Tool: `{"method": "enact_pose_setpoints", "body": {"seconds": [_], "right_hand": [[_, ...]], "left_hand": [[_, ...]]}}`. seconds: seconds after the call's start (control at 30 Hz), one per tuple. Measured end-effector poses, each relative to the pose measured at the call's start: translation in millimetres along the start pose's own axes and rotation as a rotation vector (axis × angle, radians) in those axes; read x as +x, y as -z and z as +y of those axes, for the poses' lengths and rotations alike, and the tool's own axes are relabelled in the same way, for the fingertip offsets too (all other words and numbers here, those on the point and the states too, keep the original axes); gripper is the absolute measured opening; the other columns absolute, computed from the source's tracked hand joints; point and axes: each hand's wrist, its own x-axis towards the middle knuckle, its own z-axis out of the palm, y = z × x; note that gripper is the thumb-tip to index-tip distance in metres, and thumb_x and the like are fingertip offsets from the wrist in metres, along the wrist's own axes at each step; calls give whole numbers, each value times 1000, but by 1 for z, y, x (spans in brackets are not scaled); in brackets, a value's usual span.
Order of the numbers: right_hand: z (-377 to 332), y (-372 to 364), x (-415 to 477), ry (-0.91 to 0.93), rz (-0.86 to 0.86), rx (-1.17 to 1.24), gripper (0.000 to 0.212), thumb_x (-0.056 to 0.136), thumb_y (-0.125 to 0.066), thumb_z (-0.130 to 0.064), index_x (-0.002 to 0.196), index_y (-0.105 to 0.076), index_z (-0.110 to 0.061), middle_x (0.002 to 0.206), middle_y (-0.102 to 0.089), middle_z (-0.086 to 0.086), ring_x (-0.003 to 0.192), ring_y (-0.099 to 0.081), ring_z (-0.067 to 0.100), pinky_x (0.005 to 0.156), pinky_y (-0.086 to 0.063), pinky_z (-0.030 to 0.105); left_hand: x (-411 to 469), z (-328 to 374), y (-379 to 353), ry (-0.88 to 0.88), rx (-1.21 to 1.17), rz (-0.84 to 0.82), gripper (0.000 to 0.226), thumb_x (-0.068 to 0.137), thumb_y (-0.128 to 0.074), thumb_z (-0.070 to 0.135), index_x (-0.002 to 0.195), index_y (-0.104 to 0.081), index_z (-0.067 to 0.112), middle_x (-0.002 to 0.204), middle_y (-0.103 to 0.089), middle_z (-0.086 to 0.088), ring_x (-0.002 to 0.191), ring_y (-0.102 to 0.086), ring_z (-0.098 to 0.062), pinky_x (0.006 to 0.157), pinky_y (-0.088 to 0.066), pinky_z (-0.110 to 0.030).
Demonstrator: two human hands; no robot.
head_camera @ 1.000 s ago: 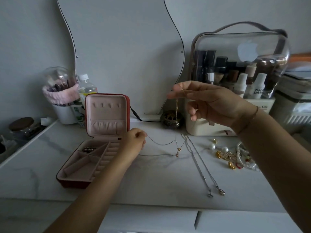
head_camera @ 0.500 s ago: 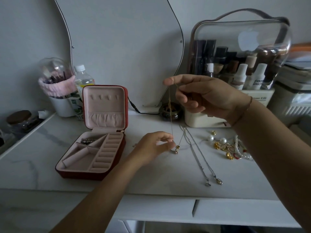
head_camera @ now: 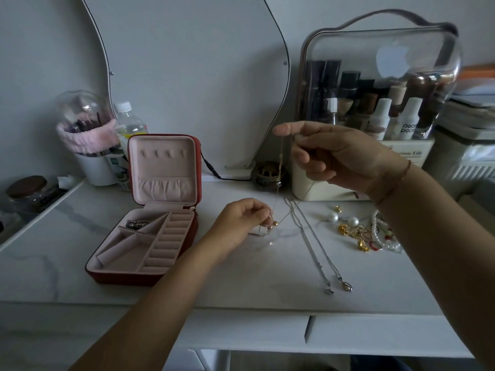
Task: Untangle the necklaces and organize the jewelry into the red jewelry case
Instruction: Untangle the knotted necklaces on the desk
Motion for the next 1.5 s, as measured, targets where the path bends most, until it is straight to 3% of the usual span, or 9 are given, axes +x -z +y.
{"method": "enact_pose_setpoints", "body": {"seconds": [0.3,0.63,0.7,0.8,0.9,1.03,1.2,1.5], "right_hand": [[44,-4,1,-113,215,-73,36,96,-34,1,123,-54,-9,68,-53,6,55,-44,15,54,-38,24],[102,-15,19,-275,319,-480,30,92,-43,6,114,-60,-5,75,-66,5,59,-58,11,60,-51,19],[108,-18,20,-284,305,-554,27,92,-48,2,115,-59,-6,82,-69,3,68,-63,11,67,-54,20],[109,-21,14,-237,314,-864,26,91,-56,-11,116,-60,-17,113,-64,0,98,-62,14,86,-51,24],[104,-29,5,-83,393,-1046,26,90,-59,-20,116,-60,-22,123,-50,-3,108,-53,11,87,-41,17],[96,-43,-1,107,497,-895,16,86,-65,-25,102,-64,-27,105,-60,-10,95,-58,4,86,-49,19],[104,-56,-1,103,507,-808,16,81,-69,-35,94,-67,-26,90,-66,-15,85,-60,2,75,-50,16],[105,-59,-3,124,636,-610,6,82,-71,-20,78,-73,-18,70,-69,-5,62,-59,4,60,-48,14]], "left_hand": [[0,20,15,1,-90,53,12,94,-56,9,90,-67,10,77,-69,0,75,-64,-10,78,-55,-23],[-6,40,24,30,25,74,12,93,-58,14,90,-68,9,70,-64,7,55,-43,-8,53,-37,-19],[-7,43,24,41,36,84,12,92,-59,14,90,-68,7,67,-63,8,55,-39,-9,51,-34,-17],[-8,47,25,60,54,107,12,90,-62,17,89,-69,7,68,-61,4,55,-38,-9,48,-34,-14],[-8,48,25,71,69,124,12,89,-63,19,89,-69,9,69,-61,2,53,-39,-9,47,-34,-14],[-8,51,24,78,67,129,11,89,-63,19,87,-69,9,70,-60,-2,51,-37,-10,46,-33,-17],[-9,54,23,81,80,120,12,90,-62,19,86,-69,10,68,-59,0,51,-39,-8,46,-33,-16],[-10,52,26,67,86,173,12,91,-59,18,83,-67,13,83,-62,-16,51,-41,-7,47,-34,-17]]}}
